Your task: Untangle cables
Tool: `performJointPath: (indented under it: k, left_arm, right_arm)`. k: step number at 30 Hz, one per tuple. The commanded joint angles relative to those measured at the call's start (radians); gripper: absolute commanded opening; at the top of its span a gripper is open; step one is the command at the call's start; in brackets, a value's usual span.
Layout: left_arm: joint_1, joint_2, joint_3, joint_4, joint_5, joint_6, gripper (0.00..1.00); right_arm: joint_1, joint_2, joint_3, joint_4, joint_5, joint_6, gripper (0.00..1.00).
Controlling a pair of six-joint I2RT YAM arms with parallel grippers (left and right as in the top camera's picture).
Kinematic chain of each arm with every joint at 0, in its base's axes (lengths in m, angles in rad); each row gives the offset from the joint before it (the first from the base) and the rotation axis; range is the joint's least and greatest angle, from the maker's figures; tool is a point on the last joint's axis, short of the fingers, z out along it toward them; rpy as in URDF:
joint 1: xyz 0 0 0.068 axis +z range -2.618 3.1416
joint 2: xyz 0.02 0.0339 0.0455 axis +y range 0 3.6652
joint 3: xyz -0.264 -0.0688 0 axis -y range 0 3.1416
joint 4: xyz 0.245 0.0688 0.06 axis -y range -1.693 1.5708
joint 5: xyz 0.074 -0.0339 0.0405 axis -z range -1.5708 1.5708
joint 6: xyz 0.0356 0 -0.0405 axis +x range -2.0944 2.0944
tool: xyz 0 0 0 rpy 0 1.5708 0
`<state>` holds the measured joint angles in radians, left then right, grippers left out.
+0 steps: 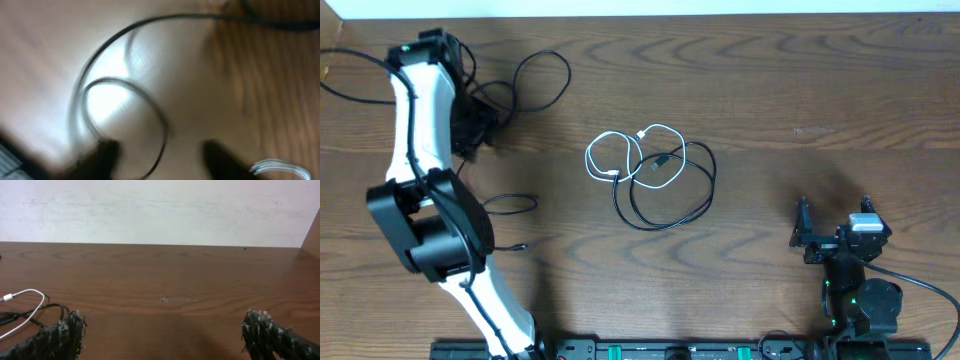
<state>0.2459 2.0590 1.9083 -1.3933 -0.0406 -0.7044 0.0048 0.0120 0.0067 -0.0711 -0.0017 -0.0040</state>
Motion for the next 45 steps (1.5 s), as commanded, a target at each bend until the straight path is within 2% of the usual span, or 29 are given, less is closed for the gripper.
performJointPath:
  k: [1,9,14,17,20,25,28,35,36,40,42,43,44,45]
  left_arm:
    - [0.000,-0.093,0.024,-0.089,-0.053,0.011,0.98]
    - [0.000,-0.225,0.015,-0.243,-0.012,-0.016,0.98]
    - [0.000,-0.394,-0.129,-0.243,-0.013,-0.061,0.98]
    - [0.000,-0.514,-0.299,-0.164,-0.009,-0.130,0.98]
    - [0.000,-0.599,-0.483,-0.014,0.064,-0.144,0.97]
    - [0.000,-0.595,-0.691,0.249,0.214,-0.150,0.98]
    - [0.000,-0.547,-0.742,0.335,0.216,-0.212,0.98]
    - [0.000,-0.381,-0.747,0.397,0.212,-0.225,0.97]
    - [0.000,-0.362,-0.747,0.418,0.212,-0.225,0.93]
    - [0.000,-0.307,-0.747,0.503,0.212,-0.206,0.57]
    - [0.000,-0.290,-0.747,0.554,0.187,-0.206,0.32]
    - [0.000,-0.288,-0.747,0.576,0.169,-0.206,0.13]
    - [0.001,-0.287,-0.747,0.607,0.134,-0.200,0.08]
    - [0.005,-0.288,-0.743,0.638,0.103,-0.175,0.08]
  right_arm:
    - [0.012,-0.005,-0.002,-0.004,-0.002,0.014,0.99]
    - [0.012,-0.005,-0.002,-0.004,-0.002,0.014,0.99]
    - [0.012,-0.005,-0.002,-0.004,-0.002,0.014,0.99]
    - [0.012,-0.005,-0.002,-0.004,-0.002,0.014,0.99]
    - [0.012,-0.005,-0.002,-0.004,-0.002,0.014,0.99]
    - [0.012,-0.005,-0.002,-0.004,-0.002,0.014,0.99]
    - [0.012,-0.005,-0.002,-0.004,-0.002,0.014,0.99]
    - [0.012,-0.005,-0.002,-0.004,-0.002,0.014,0.99]
    - [0.012,-0.005,-0.002,-0.004,-0.002,0.014,0.99]
    - [0.012,-0.005,-0.002,-0.004,-0.002,0.014,0.99]
    - [0.012,-0.005,-0.002,-0.004,-0.002,0.014,0.99]
    - [0.012,-0.005,-0.002,-0.004,-0.002,0.014,0.99]
    - [0.012,-0.005,-0.002,-0.004,-0.002,0.014,0.99]
    - [0.012,-0.005,-0.002,-0.004,-0.002,0.014,0.99]
